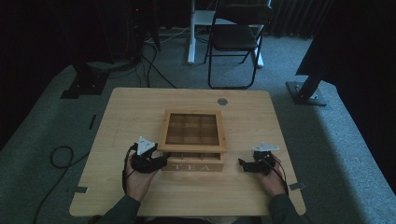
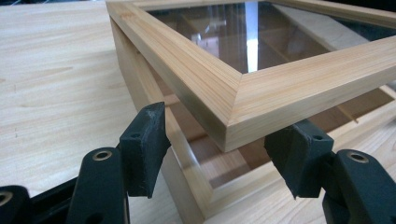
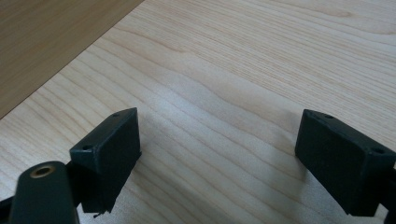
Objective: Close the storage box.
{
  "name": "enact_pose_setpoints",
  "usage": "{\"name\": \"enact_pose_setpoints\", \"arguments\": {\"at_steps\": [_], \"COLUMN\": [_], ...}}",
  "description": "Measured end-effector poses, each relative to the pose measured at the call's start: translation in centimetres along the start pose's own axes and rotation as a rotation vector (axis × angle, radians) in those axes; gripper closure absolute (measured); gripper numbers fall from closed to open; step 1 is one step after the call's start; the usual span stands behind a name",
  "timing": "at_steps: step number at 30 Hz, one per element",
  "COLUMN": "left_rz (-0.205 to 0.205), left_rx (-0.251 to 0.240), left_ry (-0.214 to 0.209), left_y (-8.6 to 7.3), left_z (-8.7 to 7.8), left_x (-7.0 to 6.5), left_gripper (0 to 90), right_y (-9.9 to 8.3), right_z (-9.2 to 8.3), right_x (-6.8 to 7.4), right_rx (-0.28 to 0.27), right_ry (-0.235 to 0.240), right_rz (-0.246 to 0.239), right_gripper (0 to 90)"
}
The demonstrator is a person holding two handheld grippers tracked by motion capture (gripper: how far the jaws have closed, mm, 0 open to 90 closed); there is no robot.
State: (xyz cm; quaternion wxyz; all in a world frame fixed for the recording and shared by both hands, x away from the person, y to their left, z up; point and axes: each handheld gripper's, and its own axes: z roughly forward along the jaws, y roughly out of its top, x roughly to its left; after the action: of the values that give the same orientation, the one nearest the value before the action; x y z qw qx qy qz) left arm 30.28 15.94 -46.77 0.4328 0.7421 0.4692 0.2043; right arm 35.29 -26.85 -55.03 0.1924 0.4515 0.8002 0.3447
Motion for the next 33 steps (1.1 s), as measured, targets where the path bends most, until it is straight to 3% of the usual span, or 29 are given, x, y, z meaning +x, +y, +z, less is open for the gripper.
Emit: {"name": "enact_pose_setpoints", "arguments": {"at_steps": [11,20,33], "left_rz": [-0.013,-0.016,-0.024], "left_rx": [0.030,0.086,0.102], "left_ry": [-0.002,-0.008,-0.012], "left_y": [-1.0,-2.3,-2.8], "left_z": [-0.1,0.2,0.4], "left_x": [-0.1,-0.3,-0.5], "left_gripper": [39.4,39.8,39.9], "right_y": [0.0,0.0,0.0], "right_z": [0.0,0.0,0.0], "right_x": [0.0,0.0,0.0], "right_rx": [0.000,0.000,-0.001], "right_ry": [0.000,0.000,0.000], "right_rz": [0.000,0.001,0.000], "right_gripper": [13.8,13.7,13.8]}}
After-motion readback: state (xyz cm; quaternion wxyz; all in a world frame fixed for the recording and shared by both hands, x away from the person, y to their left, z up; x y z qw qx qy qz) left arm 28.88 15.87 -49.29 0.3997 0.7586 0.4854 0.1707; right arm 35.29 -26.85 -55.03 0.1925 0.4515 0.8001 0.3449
